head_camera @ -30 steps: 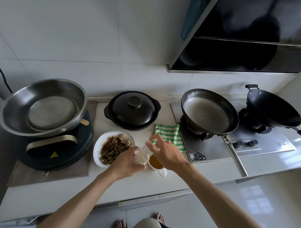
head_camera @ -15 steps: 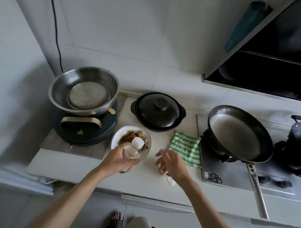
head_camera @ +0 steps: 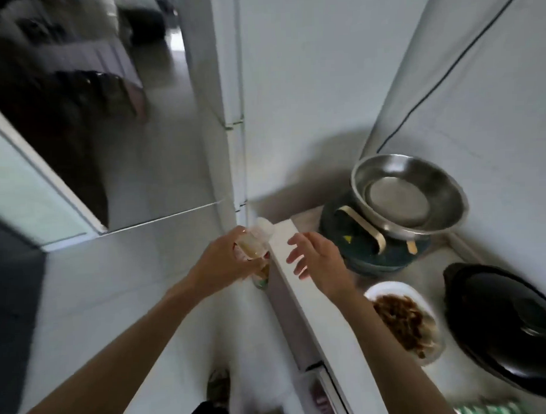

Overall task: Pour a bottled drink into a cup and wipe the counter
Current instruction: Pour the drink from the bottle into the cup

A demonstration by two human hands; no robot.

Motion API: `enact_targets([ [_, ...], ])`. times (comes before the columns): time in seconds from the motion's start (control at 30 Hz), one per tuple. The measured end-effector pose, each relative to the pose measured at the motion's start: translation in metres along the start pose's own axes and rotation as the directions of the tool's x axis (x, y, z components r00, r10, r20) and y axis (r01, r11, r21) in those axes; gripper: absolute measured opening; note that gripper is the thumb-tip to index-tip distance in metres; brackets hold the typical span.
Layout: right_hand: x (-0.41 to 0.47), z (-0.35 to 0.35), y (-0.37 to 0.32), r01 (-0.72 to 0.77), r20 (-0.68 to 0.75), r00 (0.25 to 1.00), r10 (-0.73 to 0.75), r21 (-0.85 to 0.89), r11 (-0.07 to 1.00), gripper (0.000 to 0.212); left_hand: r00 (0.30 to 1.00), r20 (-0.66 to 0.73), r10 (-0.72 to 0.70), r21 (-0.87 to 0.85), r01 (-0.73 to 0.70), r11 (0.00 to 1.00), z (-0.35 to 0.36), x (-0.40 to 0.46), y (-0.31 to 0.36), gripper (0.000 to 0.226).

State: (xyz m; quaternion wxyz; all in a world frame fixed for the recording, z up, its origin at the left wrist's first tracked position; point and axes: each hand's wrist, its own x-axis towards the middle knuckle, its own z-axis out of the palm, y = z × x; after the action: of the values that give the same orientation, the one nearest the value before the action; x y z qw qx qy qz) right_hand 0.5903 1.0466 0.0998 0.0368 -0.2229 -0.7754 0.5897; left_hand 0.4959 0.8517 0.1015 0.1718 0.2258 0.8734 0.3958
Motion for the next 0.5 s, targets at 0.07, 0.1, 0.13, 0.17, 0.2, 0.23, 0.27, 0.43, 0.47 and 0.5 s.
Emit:
enact_targets([
  [0.07,0.019,0.054,-0.030,0.073,0.127,0.989,-0.069,-0.028,0.997,0.023,0.982,-0.162,-0.096,-0.042,0.090,0.995,-0.051,-0.022,-0.032,0.040],
  [0.1,0.024,0.071,-0.038,0.084,0.170,0.982,-0.077,-0.036,0.996,0.023,0.972,-0.201,-0.118,-0.049,0.111,0.993,-0.067,-0.028,-0.040,0.042],
  [0.13,0.029,0.090,-0.047,0.094,0.224,0.971,-0.084,-0.036,0.995,0.023,0.957,-0.248,-0.152,-0.052,0.144,0.988,-0.083,-0.036,-0.050,0.046],
  [0.17,0.035,0.117,-0.061,0.121,0.289,0.951,-0.106,-0.035,0.992,0.023,0.932,-0.302,-0.199,-0.067,0.187,0.980,-0.104,-0.047,-0.064,0.050],
  [0.2,0.040,0.139,-0.071,0.138,0.331,0.936,-0.116,-0.042,0.990,0.022,0.908,-0.344,-0.239,-0.097,0.219,0.971,-0.120,-0.056,-0.075,0.051],
  [0.23,0.046,0.159,-0.079,0.158,0.365,0.922,-0.131,-0.046,0.986,0.022,0.880,-0.386,-0.278,-0.130,0.246,0.961,-0.134,-0.063,-0.086,0.049],
  [0.27,0.054,0.194,-0.092,0.191,0.423,0.893,-0.152,-0.050,0.980,0.022,0.837,-0.446,-0.318,-0.162,0.274,0.948,-0.155,-0.075,-0.104,0.045],
  [0.43,0.063,0.337,-0.143,0.280,0.614,0.762,-0.206,-0.026,0.960,0.020,0.673,-0.588,-0.448,-0.225,0.395,0.891,-0.234,-0.123,-0.176,0.043],
  [0.47,0.061,0.370,-0.154,0.285,0.652,0.731,-0.201,-0.024,0.958,0.019,0.637,-0.613,-0.469,-0.246,0.410,0.878,-0.252,-0.135,-0.192,0.044],
  [0.5,0.059,0.394,-0.163,0.290,0.679,0.707,-0.198,-0.023,0.957,0.018,0.607,-0.628,-0.488,-0.273,0.416,0.868,-0.265,-0.143,-0.204,0.045],
])
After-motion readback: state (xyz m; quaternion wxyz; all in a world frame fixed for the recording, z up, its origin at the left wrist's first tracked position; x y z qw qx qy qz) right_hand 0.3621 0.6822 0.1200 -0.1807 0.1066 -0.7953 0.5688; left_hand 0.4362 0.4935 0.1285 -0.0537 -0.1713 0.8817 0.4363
